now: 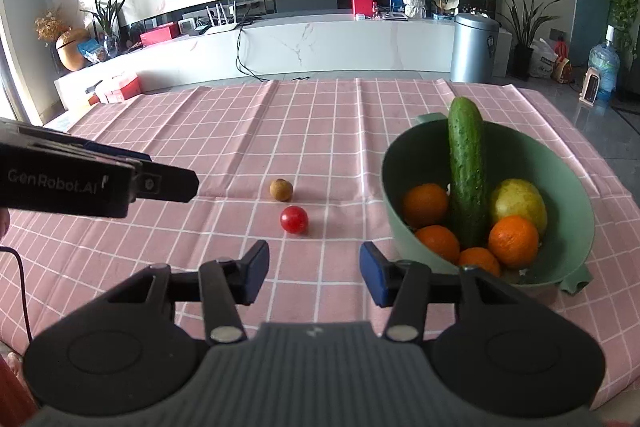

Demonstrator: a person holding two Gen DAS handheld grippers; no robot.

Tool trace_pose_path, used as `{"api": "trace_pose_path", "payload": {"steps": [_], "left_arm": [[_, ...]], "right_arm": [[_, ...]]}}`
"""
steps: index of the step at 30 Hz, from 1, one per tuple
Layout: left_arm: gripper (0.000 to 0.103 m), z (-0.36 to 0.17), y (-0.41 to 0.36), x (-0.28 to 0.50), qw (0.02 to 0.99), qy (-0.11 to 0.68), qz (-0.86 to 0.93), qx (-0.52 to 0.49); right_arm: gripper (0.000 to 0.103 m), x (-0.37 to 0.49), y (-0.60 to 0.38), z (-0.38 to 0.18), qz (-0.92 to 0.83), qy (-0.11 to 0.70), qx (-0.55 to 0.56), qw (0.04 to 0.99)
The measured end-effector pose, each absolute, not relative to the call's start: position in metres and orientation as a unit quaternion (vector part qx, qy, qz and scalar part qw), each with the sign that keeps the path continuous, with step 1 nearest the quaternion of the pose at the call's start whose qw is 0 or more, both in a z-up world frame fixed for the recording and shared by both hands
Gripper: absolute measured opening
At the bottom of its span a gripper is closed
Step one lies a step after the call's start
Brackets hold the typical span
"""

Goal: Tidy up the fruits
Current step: 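Withdraw both open grippers toward the kiwi and red tomato, then grasp the red cherry tomato with the right gripper while the left grasps the kiwi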

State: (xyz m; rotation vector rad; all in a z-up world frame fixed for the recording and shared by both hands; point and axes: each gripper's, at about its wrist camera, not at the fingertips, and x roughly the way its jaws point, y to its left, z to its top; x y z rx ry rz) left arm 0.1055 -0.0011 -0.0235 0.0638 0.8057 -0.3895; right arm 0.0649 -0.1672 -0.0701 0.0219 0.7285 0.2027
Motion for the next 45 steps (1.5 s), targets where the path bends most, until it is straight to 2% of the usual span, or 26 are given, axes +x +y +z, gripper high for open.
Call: {"api": "trace_pose_path", "payload": {"steps": [11, 19, 22, 26, 29, 40, 44, 45], "left_arm": [[0.058, -0.060, 0.025, 0.130, 0.891, 0.436, -0.129, 0.002], [0.058, -0.071, 0.034, 0.145, 0.894, 0.434, -0.109, -0.017], [0.058, -0.075, 0.035, 0.147, 0.894, 0.435, -0.109, -0.019], [0.058, -0.080, 0.038, 0.149, 0.893, 0.435, -0.108, -0.034], [0.058, -0.082, 0.039, 0.150, 0.896, 0.430, -0.102, -0.046], [0.056, -0.091, 0.031, 0.164, 0.893, 0.429, -0.123, -0.062], [0.054, -0.091, 0.023, 0.170, 0.893, 0.422, -0.143, -0.060], [0.054, -0.092, 0.021, 0.172, 0.893, 0.422, -0.147, -0.059]], "right_arm": [[0.045, 0.091, -0.144, -0.094, 0.104, 0.360, -0.005, 0.927], [0.045, 0.108, -0.129, -0.110, 0.109, 0.355, -0.025, 0.928], [0.039, 0.114, -0.127, -0.114, 0.111, 0.354, -0.029, 0.928], [0.039, 0.121, -0.125, -0.121, 0.108, 0.356, -0.031, 0.928], [0.033, 0.126, -0.125, -0.126, 0.103, 0.359, -0.031, 0.927], [0.033, 0.148, -0.119, -0.139, 0.100, 0.364, -0.030, 0.925], [0.022, 0.153, -0.117, -0.143, 0.105, 0.370, -0.029, 0.922], [0.023, 0.154, -0.117, -0.143, 0.106, 0.370, -0.030, 0.922]]}}
